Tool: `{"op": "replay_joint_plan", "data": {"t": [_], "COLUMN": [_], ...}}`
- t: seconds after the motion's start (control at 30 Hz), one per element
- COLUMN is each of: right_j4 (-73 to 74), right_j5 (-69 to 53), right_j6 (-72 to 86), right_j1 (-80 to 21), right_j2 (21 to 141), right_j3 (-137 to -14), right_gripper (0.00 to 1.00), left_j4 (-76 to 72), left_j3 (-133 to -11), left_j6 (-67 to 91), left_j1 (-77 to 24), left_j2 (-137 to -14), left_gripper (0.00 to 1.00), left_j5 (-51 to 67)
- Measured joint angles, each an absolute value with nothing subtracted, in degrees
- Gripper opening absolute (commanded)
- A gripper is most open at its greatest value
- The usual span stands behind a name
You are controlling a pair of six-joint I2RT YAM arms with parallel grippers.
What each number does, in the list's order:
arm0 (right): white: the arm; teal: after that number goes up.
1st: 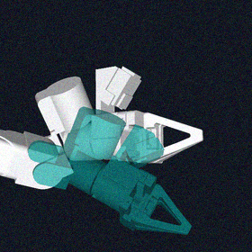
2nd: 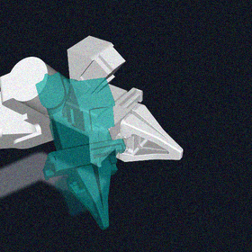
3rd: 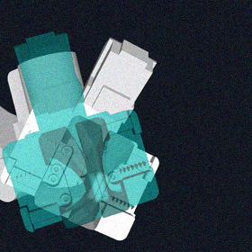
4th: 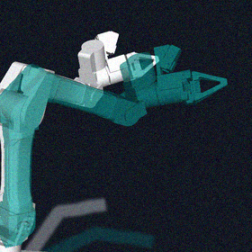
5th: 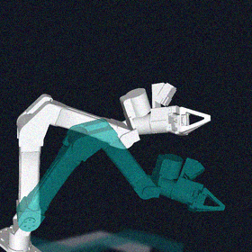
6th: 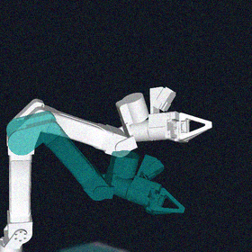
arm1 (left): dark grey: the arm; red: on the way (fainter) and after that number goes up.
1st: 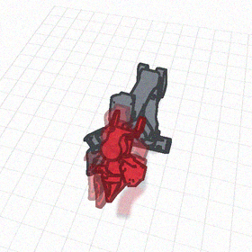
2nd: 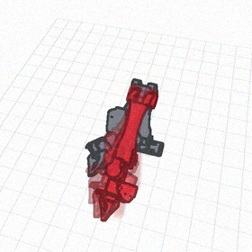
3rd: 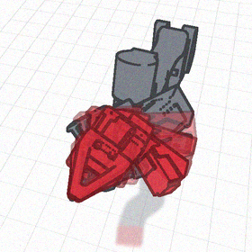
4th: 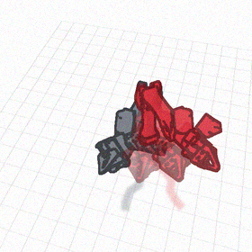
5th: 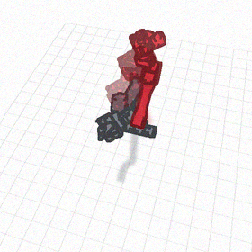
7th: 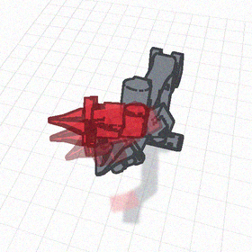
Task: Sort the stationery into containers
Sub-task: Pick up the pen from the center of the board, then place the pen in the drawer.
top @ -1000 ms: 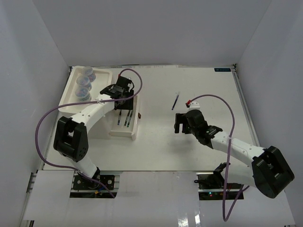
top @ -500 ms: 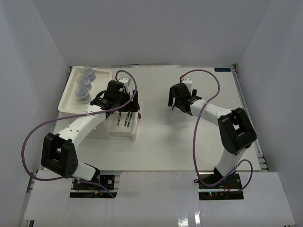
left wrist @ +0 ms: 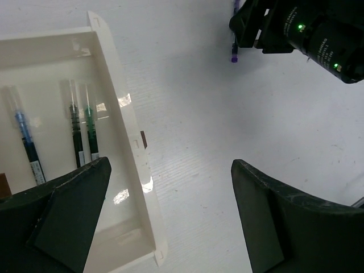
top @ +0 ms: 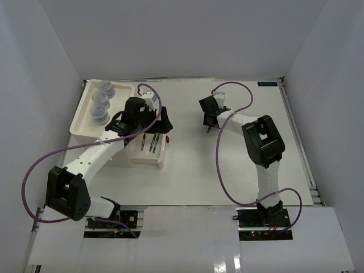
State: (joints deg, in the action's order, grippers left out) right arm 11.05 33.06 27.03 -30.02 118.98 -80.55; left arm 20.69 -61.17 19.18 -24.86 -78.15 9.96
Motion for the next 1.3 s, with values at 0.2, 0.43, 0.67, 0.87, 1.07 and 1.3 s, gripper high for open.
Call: {"op": "replay_joint_plan", "data": {"t": [0.2,0.43,0.67,0.87,1.07,1.3], "right_j4": [10.2,4.5,0.3,-0.3,-9.8,-19.8], "right_j5": [32.6,30.2,26.0,20.9,13.2,8.8], "right_j6": [29.1,30.7,30.8,30.6,30.7,30.7], "right_j1": [-30.0,-30.0,-31.1,-38.5,-44.6,-49.1], "right_j2": [118.8,112.2,98.8,83.9,69.5,64.0], "right_j3": [-79.6,-68.9,-51.3,-39.6,-31.8,-26.3], "right_gripper": [0.27,0.08,0.08,0.08,0.08,0.08], "left_j4": [20.3,19.4,18.2,17.0,15.5,12.7], "left_j3": [-60.8,-60.4,-60.3,-58.8,-58.7,-58.7], "left_j6": [20.0,20.5,22.6,29.3,37.3,45.2], "left_j1": [-24.9,-24.9,-24.9,-26.3,-36.3,-44.4], "left_j2": [-78.1,-78.1,-78.1,-78.1,-78.3,-80.2], "left_gripper": [0.98,0.98,0.98,0.98,0.98,0.92], "left_j5": [12.3,14.2,16.6,17.4,12.4,6.2]}}
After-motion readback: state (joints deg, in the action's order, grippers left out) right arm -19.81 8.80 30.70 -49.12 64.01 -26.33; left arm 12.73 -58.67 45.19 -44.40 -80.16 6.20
